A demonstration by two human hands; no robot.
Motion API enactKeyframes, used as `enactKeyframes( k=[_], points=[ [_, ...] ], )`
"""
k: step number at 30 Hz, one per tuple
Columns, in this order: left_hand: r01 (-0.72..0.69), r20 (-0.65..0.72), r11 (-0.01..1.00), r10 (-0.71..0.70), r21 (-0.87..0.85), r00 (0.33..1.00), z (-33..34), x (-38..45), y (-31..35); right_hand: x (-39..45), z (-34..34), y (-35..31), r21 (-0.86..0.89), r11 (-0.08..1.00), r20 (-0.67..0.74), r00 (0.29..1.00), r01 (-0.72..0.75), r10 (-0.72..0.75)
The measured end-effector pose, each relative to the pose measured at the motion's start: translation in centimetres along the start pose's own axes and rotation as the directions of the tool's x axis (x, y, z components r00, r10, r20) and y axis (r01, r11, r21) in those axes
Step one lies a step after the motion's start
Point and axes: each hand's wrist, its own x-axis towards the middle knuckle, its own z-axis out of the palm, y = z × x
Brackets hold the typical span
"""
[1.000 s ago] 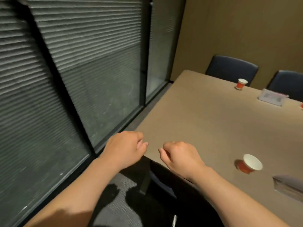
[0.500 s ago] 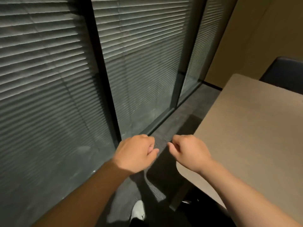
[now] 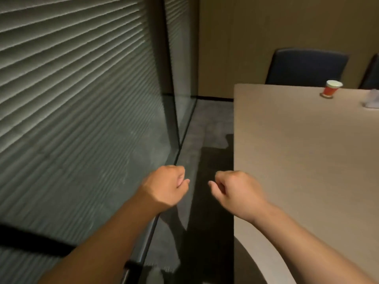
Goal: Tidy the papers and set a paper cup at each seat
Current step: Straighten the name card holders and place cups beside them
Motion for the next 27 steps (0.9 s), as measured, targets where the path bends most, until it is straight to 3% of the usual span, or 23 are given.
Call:
enactKeyframes(
  k=[7,15,21,27],
  points=[
    [-0.265,0.008,0.964,0.265,-0.034,0.964,0.2,17.9,-3.2,12.1,-0.1,4.4,-0.01,0.967,-0.099,0.963,-0.254,0.251],
    [-0.412,0.137,0.9,0.43,-0.14,0.892,-0.9,37.8,-4.4,25.4,-2.1,11.2,0.037,0.878,-0.151,0.866,-0.478,0.477],
    [-0.432,0.211,0.881,0.467,-0.193,0.859,2.6,53.3,-4.4,36.9,-2.8,20.7,0.07,0.846,-0.192,0.825,-0.529,0.532],
    [-0.43,0.273,0.892,0.452,-0.14,0.849,3.5,69.9,-2.8,49.6,-6.1,31.5,0.06,0.859,-0.196,0.837,-0.509,0.51]
  ],
)
